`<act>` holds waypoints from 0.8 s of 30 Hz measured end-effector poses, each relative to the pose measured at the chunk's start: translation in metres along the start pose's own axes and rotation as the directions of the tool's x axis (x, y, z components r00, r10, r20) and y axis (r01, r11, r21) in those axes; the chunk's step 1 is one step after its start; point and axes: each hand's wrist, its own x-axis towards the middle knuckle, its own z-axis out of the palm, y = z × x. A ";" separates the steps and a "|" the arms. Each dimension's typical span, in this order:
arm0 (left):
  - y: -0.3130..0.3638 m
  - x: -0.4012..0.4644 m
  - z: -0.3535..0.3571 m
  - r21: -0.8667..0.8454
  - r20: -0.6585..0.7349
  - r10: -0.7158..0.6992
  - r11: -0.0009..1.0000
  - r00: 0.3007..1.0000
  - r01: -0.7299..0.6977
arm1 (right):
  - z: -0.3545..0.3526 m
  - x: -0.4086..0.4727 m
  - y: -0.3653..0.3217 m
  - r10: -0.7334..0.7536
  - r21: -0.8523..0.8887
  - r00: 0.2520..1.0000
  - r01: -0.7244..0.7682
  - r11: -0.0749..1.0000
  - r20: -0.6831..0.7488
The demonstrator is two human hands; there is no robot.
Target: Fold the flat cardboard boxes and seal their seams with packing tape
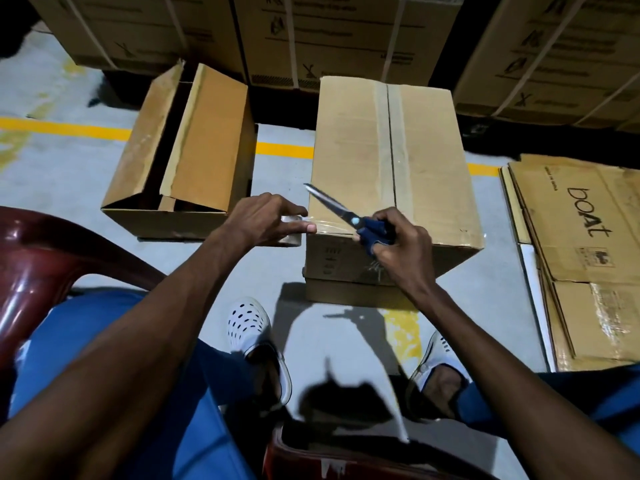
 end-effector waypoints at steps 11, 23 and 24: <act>-0.023 0.002 -0.010 0.056 0.116 0.049 0.997 0.992 -0.056 | 0.027 -0.001 0.003 -0.049 -0.025 0.999 0.049 0.998 -0.004; -0.051 -0.010 -0.043 0.036 0.240 0.086 0.995 0.967 -0.097 | 0.022 0.005 0.000 0.079 0.023 0.995 -0.080 0.997 0.057; -0.051 -0.010 -0.043 0.018 0.220 0.089 0.995 0.971 -0.095 | 0.021 0.008 -0.003 0.106 0.048 0.992 -0.110 0.993 0.069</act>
